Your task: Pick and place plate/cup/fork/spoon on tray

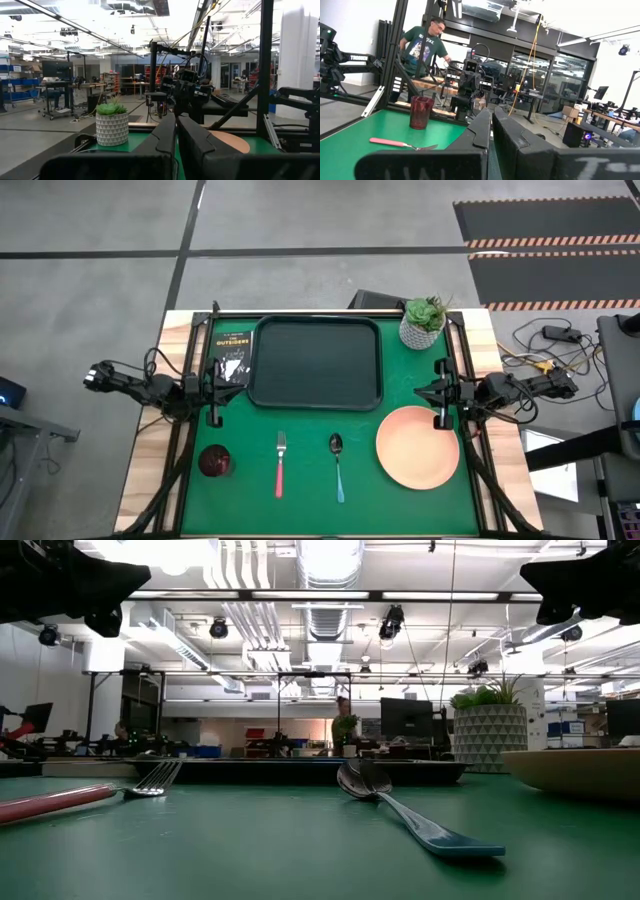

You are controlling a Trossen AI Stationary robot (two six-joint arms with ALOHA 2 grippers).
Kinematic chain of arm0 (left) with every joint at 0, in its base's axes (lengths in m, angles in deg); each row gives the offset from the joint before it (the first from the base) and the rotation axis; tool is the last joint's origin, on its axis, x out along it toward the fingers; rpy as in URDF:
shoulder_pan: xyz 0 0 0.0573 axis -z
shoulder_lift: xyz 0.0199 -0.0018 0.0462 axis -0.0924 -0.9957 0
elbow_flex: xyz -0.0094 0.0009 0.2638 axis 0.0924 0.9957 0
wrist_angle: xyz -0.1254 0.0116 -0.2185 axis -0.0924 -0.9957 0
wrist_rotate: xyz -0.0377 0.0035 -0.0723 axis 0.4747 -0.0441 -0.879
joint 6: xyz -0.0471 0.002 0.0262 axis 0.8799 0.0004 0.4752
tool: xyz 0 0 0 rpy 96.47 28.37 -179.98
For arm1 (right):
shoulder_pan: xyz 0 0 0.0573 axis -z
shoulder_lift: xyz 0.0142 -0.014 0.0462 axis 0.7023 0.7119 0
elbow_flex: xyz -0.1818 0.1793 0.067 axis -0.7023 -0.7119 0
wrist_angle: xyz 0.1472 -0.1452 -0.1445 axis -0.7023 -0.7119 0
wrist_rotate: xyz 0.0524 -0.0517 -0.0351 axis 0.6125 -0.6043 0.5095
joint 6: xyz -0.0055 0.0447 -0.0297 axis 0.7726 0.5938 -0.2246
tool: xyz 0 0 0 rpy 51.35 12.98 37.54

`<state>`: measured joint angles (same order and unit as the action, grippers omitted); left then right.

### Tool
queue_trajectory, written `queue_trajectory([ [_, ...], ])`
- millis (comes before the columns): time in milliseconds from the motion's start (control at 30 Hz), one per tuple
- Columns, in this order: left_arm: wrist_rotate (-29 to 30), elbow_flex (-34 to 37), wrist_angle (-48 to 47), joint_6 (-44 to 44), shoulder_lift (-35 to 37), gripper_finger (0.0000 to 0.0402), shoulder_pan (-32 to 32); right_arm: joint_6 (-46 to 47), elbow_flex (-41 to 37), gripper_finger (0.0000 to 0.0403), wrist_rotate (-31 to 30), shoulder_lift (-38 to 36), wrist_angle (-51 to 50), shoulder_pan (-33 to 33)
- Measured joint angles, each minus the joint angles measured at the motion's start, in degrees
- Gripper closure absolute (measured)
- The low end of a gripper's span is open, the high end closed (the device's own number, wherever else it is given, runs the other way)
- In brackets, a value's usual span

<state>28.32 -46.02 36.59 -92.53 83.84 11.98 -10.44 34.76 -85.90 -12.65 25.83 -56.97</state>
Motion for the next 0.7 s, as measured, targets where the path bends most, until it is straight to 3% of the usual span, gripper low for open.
queue_trajectory([
  [600,0.0,-0.01,-0.01,0.01,-0.01,0.0402,-0.01,0.0,0.0,0.0394,-0.02,-0.02,0.0,0.02],
  [700,0.0,0.0,0.0,0.0,0.01,0.0402,-0.02,-5.79,0.0,0.0394,-0.45,-0.02,0.01,0.01],
])
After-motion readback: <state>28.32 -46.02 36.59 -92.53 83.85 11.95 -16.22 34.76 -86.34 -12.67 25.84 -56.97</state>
